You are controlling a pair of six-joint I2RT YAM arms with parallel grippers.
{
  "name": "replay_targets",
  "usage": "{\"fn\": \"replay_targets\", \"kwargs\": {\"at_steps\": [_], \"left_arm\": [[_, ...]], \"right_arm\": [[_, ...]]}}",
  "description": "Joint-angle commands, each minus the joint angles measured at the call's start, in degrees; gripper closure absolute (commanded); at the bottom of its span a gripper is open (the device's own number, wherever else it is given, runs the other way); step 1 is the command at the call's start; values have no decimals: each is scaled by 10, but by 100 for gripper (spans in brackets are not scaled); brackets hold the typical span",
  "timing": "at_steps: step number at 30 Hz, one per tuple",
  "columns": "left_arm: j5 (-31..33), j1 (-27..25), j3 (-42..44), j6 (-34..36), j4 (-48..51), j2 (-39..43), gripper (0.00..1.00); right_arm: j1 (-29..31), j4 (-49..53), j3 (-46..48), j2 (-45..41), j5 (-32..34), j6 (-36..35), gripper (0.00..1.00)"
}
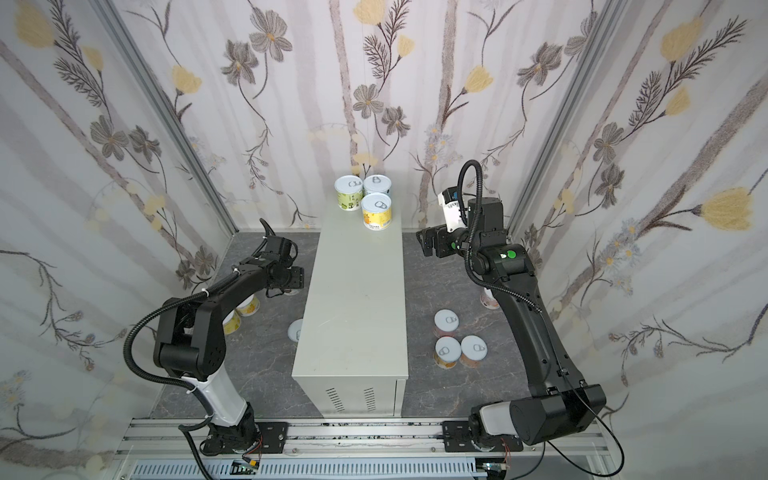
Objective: Place and organize the canned foods onto the counter
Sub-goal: 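Grasp the light blue can with the left gripper and lift it, then carry the light blue can over the counter toward the cans with the left gripper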
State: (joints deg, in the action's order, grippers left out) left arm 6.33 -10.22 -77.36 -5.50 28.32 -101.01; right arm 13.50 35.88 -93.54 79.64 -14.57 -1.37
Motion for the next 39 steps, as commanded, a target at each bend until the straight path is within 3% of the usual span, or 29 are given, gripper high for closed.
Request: {"fn": "replay_targets", "kwargs": {"at_steps": [1, 12, 20, 32, 39], "left_arm": [[-2, 4, -80, 24, 65, 30, 41], [-55, -40, -415, 63, 314, 49, 42], [-163, -96, -467, 59, 313, 108, 42], [-148, -207, -501, 85, 359, 89, 39], [-126, -248, -505, 86, 376, 55, 28]], "right_arm": [[1, 13, -34, 9, -23, -28, 2], [56, 5, -96, 41, -73, -56, 1], [86, 2, -121, 66, -73, -70, 0], [115, -13, -114, 78, -55, -84, 0], [119, -24, -115, 76, -38, -100, 0]]}}
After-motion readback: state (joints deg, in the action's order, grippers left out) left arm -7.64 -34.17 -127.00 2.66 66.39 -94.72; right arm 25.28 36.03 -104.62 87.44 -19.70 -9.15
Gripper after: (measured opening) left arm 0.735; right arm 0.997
